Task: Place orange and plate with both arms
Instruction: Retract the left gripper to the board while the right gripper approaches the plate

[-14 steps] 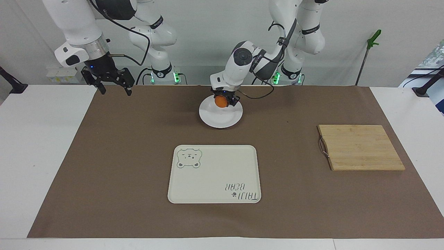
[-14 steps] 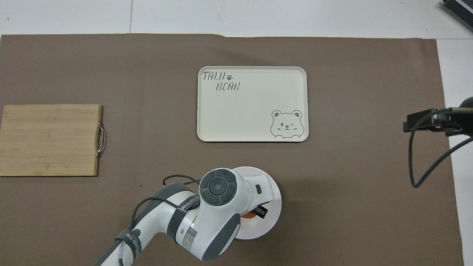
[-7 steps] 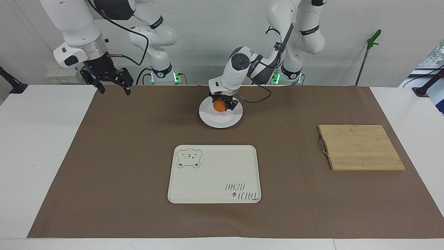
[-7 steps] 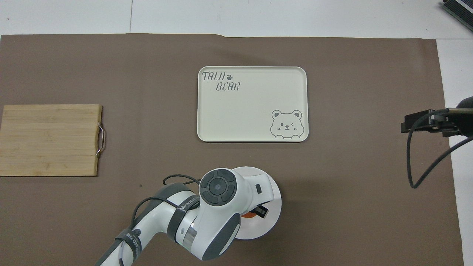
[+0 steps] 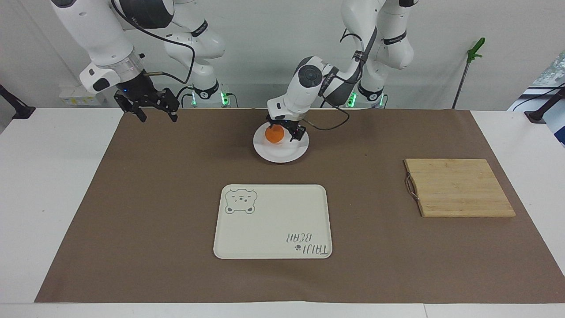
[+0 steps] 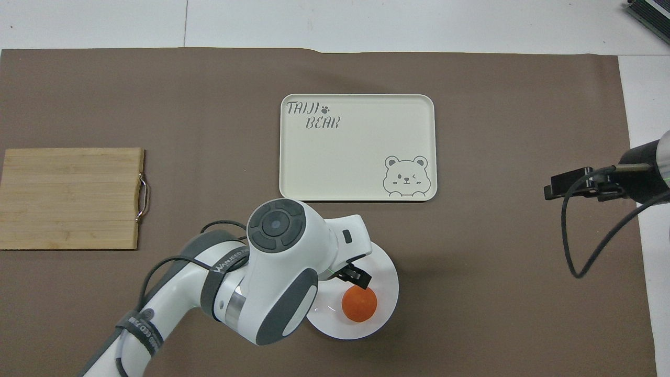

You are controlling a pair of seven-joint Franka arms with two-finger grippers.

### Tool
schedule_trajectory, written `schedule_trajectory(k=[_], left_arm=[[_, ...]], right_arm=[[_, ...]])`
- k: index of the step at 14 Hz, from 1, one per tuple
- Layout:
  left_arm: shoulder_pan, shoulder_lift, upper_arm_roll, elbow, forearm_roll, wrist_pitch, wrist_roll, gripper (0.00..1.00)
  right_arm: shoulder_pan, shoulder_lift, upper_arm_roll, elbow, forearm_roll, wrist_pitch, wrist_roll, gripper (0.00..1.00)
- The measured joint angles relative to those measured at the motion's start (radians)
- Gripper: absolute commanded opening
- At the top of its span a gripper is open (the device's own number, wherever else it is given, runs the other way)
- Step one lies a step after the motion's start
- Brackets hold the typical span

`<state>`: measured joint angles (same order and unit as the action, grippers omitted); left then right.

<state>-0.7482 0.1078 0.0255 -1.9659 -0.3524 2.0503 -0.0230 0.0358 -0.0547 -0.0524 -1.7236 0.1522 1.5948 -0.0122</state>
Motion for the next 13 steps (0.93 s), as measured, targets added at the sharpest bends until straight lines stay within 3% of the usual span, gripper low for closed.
schedule_trajectory(k=[5, 10, 13], left_arm=[[0.177, -0.104, 0.005, 0.078, 0.161, -0.137, 0.002, 1.0], [0.359, -0.111, 0.007, 0.236, 0.244, -0.232, 0.023, 1.0], [0.447, -0.11, 0.007, 0.344, 0.261, -0.333, 0.08, 1.0]], right_arm=[[0.001, -0.01, 0.001, -0.128, 0.114, 0.085, -0.013, 1.0], [-0.004, -0.071, -0.002, -0.319, 0.234, 0.12, -0.118, 1.0], [-0.004, -0.077, -0.003, -0.439, 0.307, 0.201, -0.206, 1.0]])
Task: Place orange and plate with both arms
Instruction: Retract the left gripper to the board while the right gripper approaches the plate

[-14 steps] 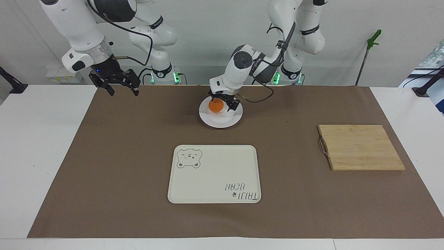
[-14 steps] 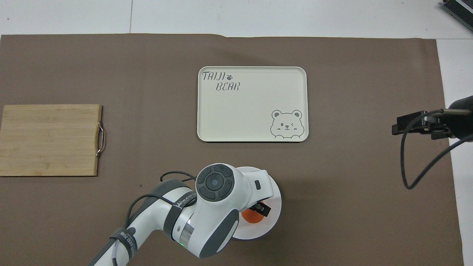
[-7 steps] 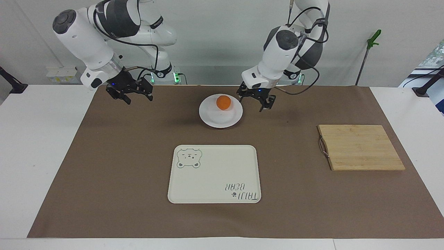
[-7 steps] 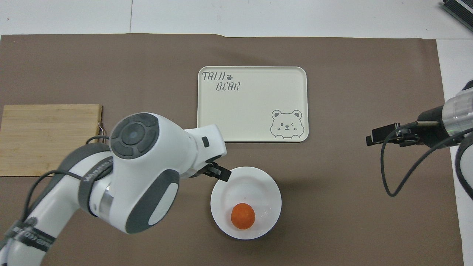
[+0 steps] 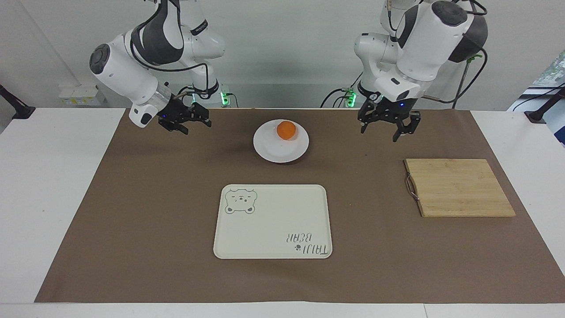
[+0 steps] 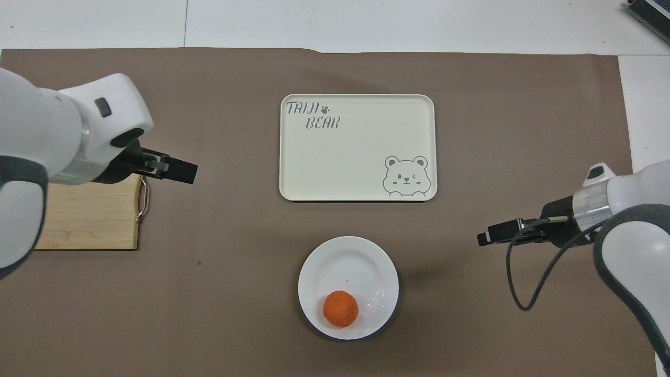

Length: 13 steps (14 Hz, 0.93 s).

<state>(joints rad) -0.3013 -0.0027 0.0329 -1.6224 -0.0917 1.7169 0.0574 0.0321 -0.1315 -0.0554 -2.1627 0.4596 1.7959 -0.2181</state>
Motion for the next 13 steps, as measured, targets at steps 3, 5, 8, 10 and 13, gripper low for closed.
schedule_trajectory(k=[3, 5, 8, 10, 13], left_arm=[[0.06, 0.0, 0.009, 0.108, 0.031, -0.165, 0.066, 1.0], [0.074, -0.001, 0.023, 0.181, 0.051, -0.244, 0.082, 1.0], [0.079, 0.0, 0.027, 0.218, 0.08, -0.314, 0.084, 1.0], [0.108, 0.004, 0.028, 0.218, 0.078, -0.342, 0.086, 1.0], [0.149, 0.02, 0.03, 0.218, 0.073, -0.349, 0.101, 1.0]], right_arm=[[0.001, 0.0, 0.004, -0.08, 0.052, 0.06, -0.033, 1.0], [0.001, -0.004, 0.004, -0.102, 0.106, 0.063, -0.035, 1.0], [0.002, -0.008, 0.004, -0.169, 0.219, 0.105, -0.125, 1.0], [0.003, -0.008, 0.004, -0.226, 0.274, 0.145, -0.174, 1.0], [0.033, -0.021, 0.005, -0.279, 0.356, 0.186, -0.197, 1.0]])
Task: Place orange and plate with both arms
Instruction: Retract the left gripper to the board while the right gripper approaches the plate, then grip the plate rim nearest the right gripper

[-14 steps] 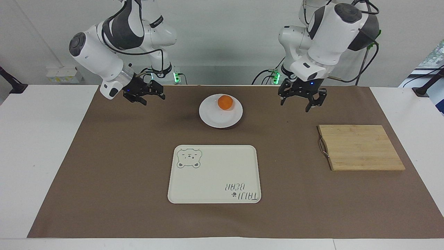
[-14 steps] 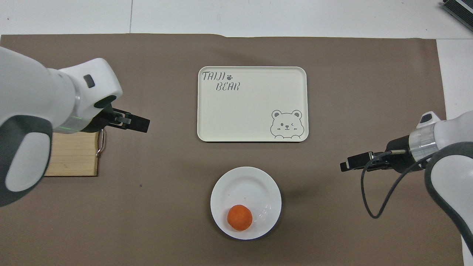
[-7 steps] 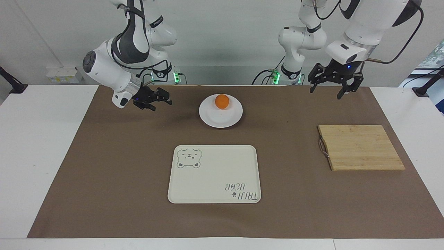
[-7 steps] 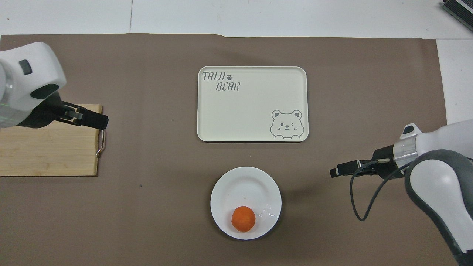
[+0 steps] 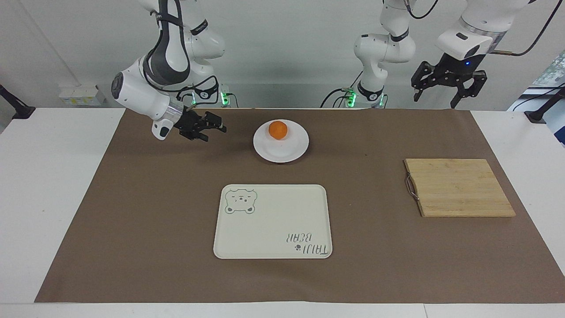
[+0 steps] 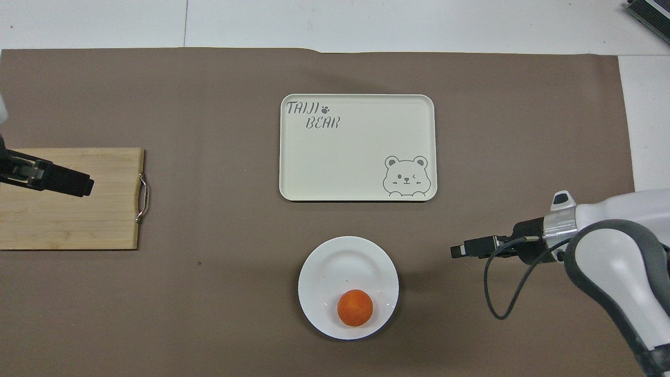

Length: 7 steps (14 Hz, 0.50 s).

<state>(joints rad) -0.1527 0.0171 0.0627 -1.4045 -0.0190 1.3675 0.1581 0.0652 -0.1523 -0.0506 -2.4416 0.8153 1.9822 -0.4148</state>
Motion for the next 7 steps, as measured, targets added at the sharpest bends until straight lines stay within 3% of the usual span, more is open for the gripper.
schedule_trajectory(k=[7], left_arm=[[0.031, -0.006, 0.001, 0.005, -0.001, -0.002, 0.004, 1.0]], right_arm=[[0.121, -0.041, 0.002, -0.135, 0.175, 0.18, -0.074, 1.0]])
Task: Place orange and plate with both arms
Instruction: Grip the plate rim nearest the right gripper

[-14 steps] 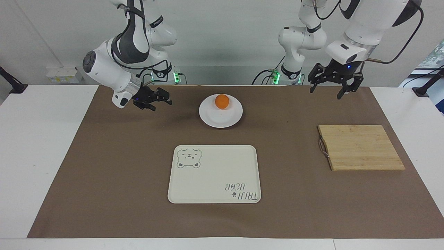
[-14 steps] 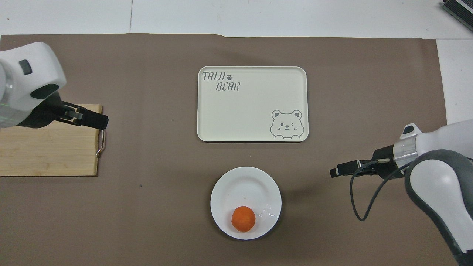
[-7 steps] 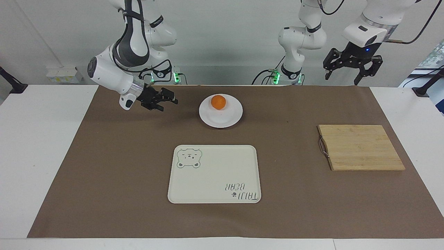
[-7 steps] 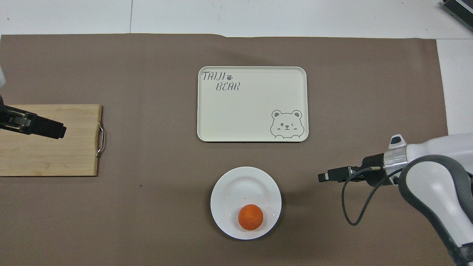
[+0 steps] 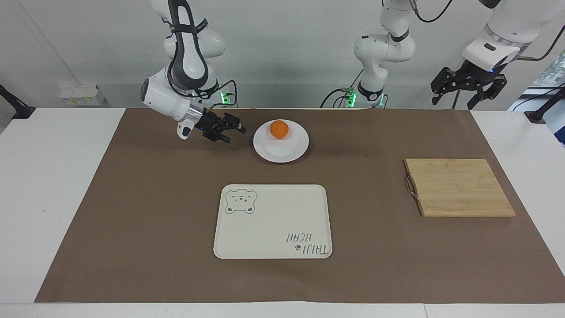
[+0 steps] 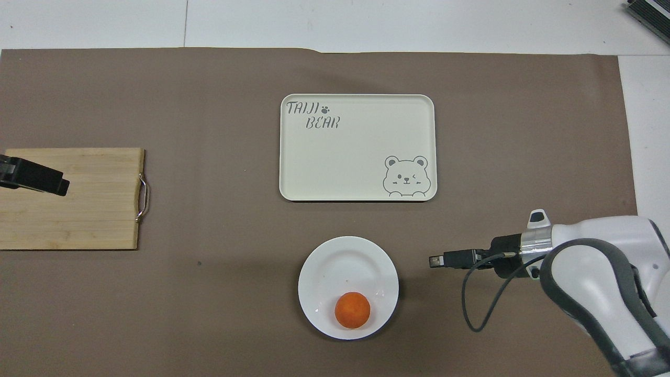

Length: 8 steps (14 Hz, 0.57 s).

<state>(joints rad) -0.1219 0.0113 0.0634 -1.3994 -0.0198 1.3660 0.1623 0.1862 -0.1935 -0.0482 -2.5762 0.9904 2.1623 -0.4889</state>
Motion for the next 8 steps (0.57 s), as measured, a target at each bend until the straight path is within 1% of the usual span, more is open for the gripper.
schedule_trajectory(k=[3, 5, 8], left_arm=[[0.0, -0.002, 0.0, 0.0, 0.0, -0.001, 0.0, 1.0], [0.0, -0.002, 0.0, 0.0, 0.0, -0.001, 0.0, 1.0], [0.0, -0.002, 0.0, 0.0, 0.0, -0.002, 0.0, 1.0]], right_arm=[[0.03, 0.0, 0.0, -0.035, 0.055, 0.028, -0.024, 1.0], [0.061, 0.003, 0.001, -0.065, 0.132, 0.066, -0.068, 1.0], [0.111, 0.03, 0.001, -0.109, 0.28, 0.124, -0.188, 1.0]])
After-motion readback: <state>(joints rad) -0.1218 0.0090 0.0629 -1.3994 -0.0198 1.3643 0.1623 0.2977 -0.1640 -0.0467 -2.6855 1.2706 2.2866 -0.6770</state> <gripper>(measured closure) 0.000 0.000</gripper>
